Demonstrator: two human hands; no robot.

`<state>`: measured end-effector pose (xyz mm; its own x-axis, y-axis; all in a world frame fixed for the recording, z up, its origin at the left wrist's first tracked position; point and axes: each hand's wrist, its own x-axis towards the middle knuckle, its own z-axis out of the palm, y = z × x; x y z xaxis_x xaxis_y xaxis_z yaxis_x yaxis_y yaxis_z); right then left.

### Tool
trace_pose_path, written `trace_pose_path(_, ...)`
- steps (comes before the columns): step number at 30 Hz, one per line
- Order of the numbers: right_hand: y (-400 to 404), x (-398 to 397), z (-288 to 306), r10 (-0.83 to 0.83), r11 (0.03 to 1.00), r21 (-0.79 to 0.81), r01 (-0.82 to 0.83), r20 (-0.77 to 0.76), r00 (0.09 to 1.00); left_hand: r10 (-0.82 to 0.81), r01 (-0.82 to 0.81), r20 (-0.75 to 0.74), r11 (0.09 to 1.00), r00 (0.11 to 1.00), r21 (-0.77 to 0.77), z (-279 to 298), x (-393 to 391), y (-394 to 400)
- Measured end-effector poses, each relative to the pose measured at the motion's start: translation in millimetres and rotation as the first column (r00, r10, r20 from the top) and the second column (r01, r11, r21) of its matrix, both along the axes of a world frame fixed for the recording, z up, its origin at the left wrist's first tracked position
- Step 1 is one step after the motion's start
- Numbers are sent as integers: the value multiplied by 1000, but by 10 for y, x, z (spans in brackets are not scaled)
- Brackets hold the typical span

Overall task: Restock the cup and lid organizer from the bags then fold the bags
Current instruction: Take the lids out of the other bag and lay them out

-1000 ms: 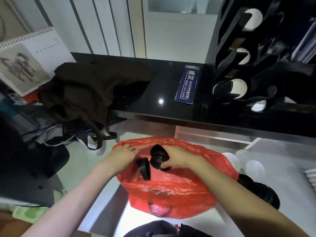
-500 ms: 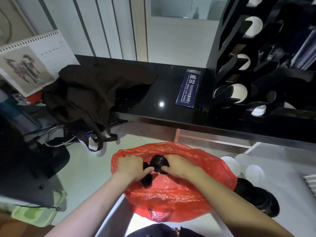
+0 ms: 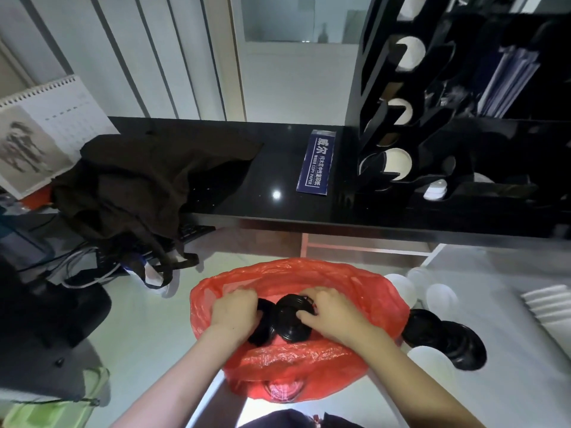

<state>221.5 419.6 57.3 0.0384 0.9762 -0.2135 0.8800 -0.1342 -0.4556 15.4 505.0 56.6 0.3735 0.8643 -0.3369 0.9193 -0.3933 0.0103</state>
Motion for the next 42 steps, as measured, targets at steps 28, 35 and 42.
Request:
trace_pose_path(28,-2065,2810,-292,-612,253,-240,937,-790,-37,55,148,688,961,724,-232,334,2749,-1451)
trace_pose_path(35,-2051,3335,-974,-731,307,-287,907,-682,32,83,114,603,953,793,-280,143,3242,-1898)
trace_pose_path(42,-2146,3439,-967,-653,457,-356,815,-756,36,127,46,542,955,830,-294,18,3492,-2153)
